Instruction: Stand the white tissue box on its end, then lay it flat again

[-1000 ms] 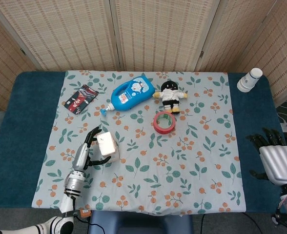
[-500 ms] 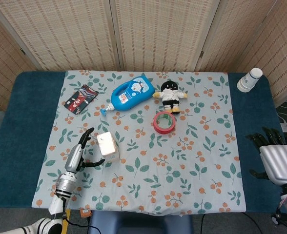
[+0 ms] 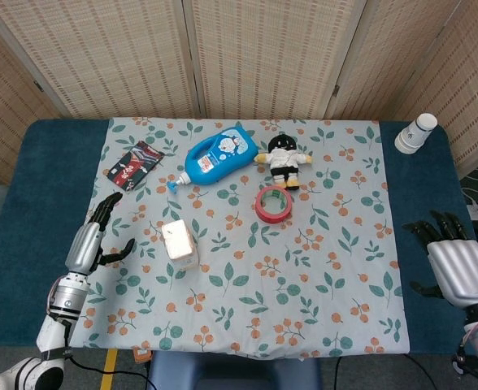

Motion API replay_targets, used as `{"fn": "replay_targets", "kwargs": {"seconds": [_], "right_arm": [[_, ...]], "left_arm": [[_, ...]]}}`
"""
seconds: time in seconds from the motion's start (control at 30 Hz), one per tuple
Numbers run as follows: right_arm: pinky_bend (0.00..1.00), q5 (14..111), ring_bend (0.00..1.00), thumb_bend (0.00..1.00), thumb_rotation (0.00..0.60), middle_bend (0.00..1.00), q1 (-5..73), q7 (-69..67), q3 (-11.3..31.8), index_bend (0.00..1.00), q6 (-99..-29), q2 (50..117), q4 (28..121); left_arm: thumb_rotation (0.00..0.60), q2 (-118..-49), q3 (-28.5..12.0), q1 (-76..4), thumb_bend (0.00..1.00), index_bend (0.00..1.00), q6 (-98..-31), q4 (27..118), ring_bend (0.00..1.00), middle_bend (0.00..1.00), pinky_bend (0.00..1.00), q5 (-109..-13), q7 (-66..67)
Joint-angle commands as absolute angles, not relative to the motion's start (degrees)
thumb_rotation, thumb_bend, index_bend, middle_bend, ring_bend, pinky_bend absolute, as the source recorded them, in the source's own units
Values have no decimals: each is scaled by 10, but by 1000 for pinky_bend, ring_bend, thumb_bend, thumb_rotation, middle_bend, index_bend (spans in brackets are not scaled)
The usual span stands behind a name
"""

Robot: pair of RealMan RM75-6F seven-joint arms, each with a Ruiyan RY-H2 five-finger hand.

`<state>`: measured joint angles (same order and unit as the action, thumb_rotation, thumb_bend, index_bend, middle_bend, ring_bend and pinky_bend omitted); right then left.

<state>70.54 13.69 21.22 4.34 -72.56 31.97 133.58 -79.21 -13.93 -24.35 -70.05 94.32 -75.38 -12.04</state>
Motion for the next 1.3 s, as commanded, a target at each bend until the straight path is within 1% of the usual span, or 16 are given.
{"fn": "replay_targets", "kwargs": {"seconds": [0.03,0.1,0.13,0.17,0.23,0.27,0.33,0.43,0.47,0.53,0.6,0.73,0.87,1.03,1.17,1.3], "right_arm": [[20,705,0,54,600,180,136,209,44,206,-727,318,1336],[20,704,0,54,600,180,136,207,44,206,-727,316,1335],[20,704,0,54,600,180,136,205,45,206,-727,316,1335],[20,704,0,54,600,180,136,205,45,206,-726,315,1335],[20,703,0,54,600,180,137,204,45,206,-725,315,1334],[20,703,0,54,600,180,137,204,45,206,-724,315,1334],[20,701,0,54,600,180,138,207,44,206,-722,316,1334],[20,698,0,54,600,180,139,211,44,206,-720,317,1334],[20,697,0,54,600,180,139,212,44,206,-721,317,1335],[20,696,0,54,600,180,139,213,44,206,-722,317,1335],[20,694,0,54,600,180,139,213,44,206,-724,317,1335],[20,690,0,54,600,180,140,218,46,206,-725,320,1333],[20,689,0,54,600,180,141,218,46,206,-724,319,1333],[20,694,0,54,600,180,138,209,46,206,-727,314,1335],[20,694,0,54,600,180,138,202,46,206,-726,312,1332],[20,691,0,54,600,180,139,200,47,206,-724,310,1331]], "left_arm": [[600,-737,-160,-262,227,0,-677,996,0,4,157,-747,-75],[600,-709,-173,-274,229,26,-667,1021,5,85,189,-733,-32],[600,-693,-182,-282,238,66,-659,1039,36,166,222,-710,2],[600,-681,-189,-288,248,109,-652,1057,91,239,264,-686,31],[600,-656,-200,-304,263,157,-638,1101,189,292,327,-624,99],[600,-642,-204,-317,263,167,-630,1132,206,293,339,-584,140],[600,-623,-204,-342,240,163,-620,1178,218,280,363,-530,208],[600,-616,-189,-382,188,104,-619,1219,230,236,403,-488,301],[600,-619,-185,-393,173,74,-623,1229,216,208,392,-475,326],[600,-628,-182,-421,159,29,-641,1257,153,161,345,-429,378],[600,-639,-184,-450,157,10,-673,1283,100,141,308,-373,428],[600,-663,-198,-545,160,0,-768,1342,21,64,249,-197,567],[600,-716,-220,-621,158,0,-853,1341,0,18,221,-85,629],[600,-792,-225,-667,151,0,-924,1310,0,15,219,-15,641],[600,-833,-215,-678,149,0,-949,1288,0,23,219,-9,636],[600,-860,-214,-684,151,0,-964,1268,2,33,225,-15,629]]}}
